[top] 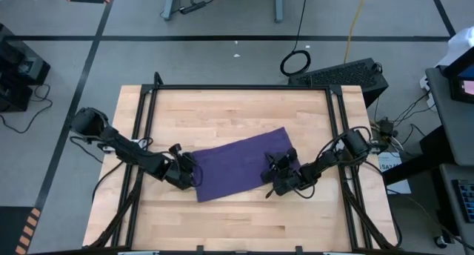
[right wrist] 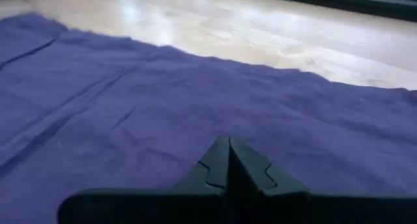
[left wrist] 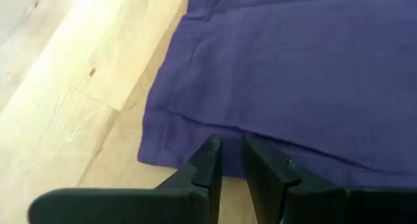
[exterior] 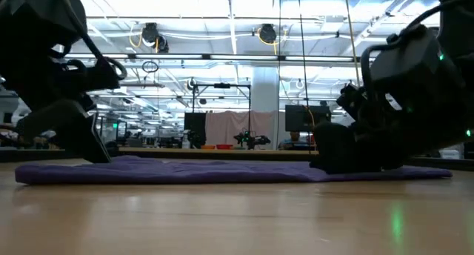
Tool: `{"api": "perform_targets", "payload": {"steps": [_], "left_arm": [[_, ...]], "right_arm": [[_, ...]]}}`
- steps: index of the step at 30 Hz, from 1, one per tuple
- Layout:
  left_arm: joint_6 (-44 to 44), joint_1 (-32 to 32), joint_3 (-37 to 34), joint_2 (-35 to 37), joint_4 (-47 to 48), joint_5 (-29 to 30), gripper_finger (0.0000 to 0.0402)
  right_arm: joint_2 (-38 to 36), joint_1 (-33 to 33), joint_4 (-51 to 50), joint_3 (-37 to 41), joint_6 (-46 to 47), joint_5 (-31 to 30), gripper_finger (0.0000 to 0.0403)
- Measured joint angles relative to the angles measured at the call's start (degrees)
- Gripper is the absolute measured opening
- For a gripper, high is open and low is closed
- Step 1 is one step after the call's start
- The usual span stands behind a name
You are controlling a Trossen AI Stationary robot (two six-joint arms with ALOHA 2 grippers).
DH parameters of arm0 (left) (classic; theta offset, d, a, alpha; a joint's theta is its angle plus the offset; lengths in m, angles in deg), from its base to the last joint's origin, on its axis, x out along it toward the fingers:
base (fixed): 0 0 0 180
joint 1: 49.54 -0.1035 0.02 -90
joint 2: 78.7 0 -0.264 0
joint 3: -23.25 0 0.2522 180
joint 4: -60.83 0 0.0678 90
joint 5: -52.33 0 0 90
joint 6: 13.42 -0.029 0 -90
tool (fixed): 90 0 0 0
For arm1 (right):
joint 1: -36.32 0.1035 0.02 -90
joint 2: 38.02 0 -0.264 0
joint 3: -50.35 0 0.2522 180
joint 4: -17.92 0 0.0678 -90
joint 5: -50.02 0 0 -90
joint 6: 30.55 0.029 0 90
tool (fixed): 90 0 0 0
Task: Roll towel
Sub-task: Roll the purple towel
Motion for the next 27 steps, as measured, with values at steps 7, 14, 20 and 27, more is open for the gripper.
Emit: {"api": "perform_targets", "payload": {"steps": [7,14,20,27], "left_arm": [[2.8,0.75,-0.93,0.83,3.53,-1.98,0.0067],[1.68,4.33,-0.11,8.04,5.63,-4.36,0.0067],[1.09,4.65,-0.07,11.26,6.88,0.48,0.0067],[-1.58,3.24,-0.89,9.7,3.49,4.35,0.0067]], "right_arm": [[-0.19,-0.04,-0.81,0.09,0.37,0.34,0.0],[-0.2,-0.04,-0.54,0.11,0.24,0.71,0.0],[-1.2,-0.06,2.69,0.29,-3.01,1.62,0.0],[-11.03,0.07,4.11,0.09,-15.58,1.6,0.0]]}}
